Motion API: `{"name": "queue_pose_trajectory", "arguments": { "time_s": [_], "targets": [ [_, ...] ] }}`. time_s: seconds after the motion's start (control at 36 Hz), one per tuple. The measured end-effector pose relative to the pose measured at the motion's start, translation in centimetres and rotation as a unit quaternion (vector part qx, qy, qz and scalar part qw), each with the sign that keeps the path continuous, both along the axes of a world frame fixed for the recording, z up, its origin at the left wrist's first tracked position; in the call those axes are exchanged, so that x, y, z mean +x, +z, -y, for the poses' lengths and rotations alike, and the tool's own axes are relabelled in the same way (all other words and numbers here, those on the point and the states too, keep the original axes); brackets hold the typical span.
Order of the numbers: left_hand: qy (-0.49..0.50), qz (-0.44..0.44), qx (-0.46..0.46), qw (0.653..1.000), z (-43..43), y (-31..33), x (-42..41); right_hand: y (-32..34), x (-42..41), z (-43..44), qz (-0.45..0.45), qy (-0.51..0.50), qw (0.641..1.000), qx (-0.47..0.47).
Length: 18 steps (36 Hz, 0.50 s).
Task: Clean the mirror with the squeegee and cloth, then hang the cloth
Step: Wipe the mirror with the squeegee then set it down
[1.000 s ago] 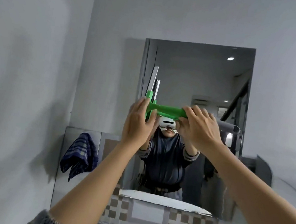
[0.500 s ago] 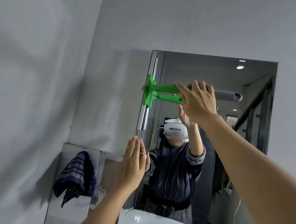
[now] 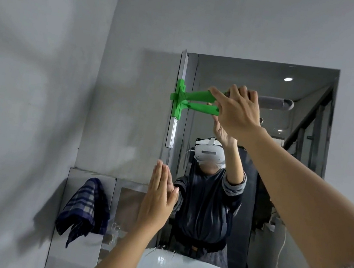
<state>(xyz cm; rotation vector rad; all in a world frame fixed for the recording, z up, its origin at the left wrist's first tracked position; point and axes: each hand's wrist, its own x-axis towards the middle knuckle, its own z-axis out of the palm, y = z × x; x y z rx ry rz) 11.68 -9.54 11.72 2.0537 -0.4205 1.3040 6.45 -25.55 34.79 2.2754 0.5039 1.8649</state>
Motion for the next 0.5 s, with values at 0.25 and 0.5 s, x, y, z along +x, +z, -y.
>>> {"name": "queue_pose_trajectory", "arguments": {
  "time_s": [0.25,0.5],
  "targets": [
    [0.018,-0.002,0.006,1.000,0.0,0.2,0.0,0.2,-1.7,3.6,-0.024,-0.027,0.999,0.033],
    [0.030,-0.002,0.009,1.000,0.1,0.3,0.0,-1.5,-3.6,7.5,-0.066,-0.060,0.993,0.081]
  ]
}}
